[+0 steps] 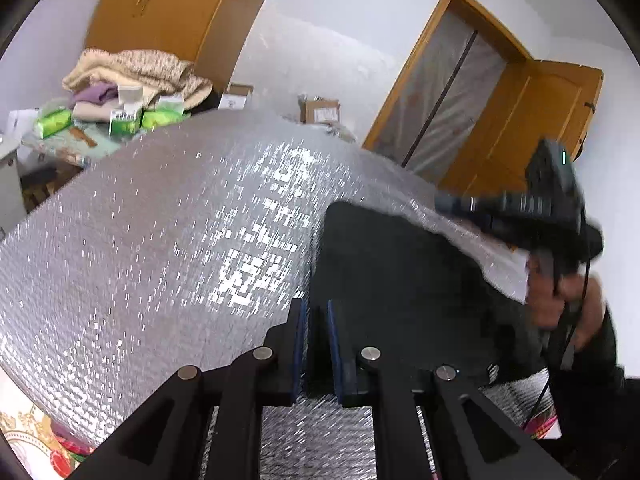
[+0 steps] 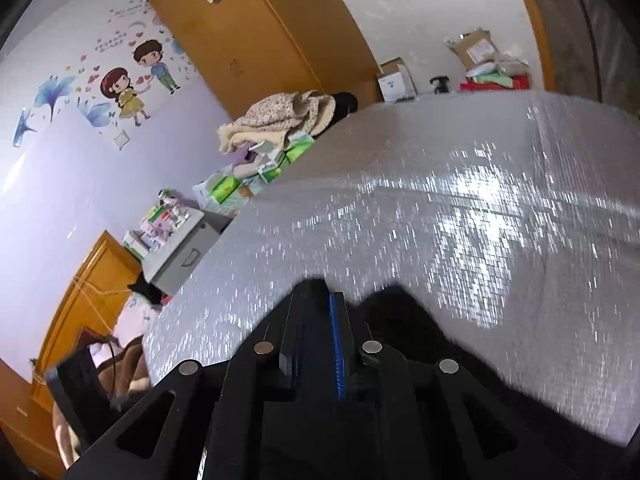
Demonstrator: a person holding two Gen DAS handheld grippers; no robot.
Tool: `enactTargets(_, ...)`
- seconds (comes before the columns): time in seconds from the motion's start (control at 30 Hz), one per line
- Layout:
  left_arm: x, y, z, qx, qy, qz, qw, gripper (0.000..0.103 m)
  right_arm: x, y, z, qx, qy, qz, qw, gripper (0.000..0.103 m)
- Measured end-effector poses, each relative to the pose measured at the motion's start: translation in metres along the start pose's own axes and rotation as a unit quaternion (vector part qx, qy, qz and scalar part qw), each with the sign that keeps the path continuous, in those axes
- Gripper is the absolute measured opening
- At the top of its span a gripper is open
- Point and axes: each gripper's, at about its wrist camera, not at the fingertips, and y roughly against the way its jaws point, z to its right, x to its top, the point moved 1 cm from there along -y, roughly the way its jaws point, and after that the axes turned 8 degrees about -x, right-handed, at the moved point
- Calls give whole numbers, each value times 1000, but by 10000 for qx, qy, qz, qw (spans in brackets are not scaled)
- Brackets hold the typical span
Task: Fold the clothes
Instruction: 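Grasp the sweatshirt edge with the right gripper while the left gripper holds the fold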
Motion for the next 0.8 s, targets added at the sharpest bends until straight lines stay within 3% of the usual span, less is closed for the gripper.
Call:
enactTargets(0.1, 7, -10, 11, -87, -149, -38, 9998, 12, -14, -3, 18, -57, -214, -92, 9997, 14)
enactTargets(0.23, 0, -43, 5, 104, -23, -527, 9986, 11, -20, -15, 60, -131, -1046, -232, 9942, 7)
enactTargets(0.3, -1, -38, 6, 94, -1, -445, 9990, 11, -22, -7, 69, 37, -1259, -151, 9919, 10)
enactTargets(0.5, 2, -24, 27, -75, -267, -291, 9992, 11, -37, 31, 64, 343, -1107, 188, 9931, 14)
enactTargets(0.8, -4, -38, 72, -625, -820, -532, 9932, 11, -98, 57, 30, 661, -367, -132, 9971, 16)
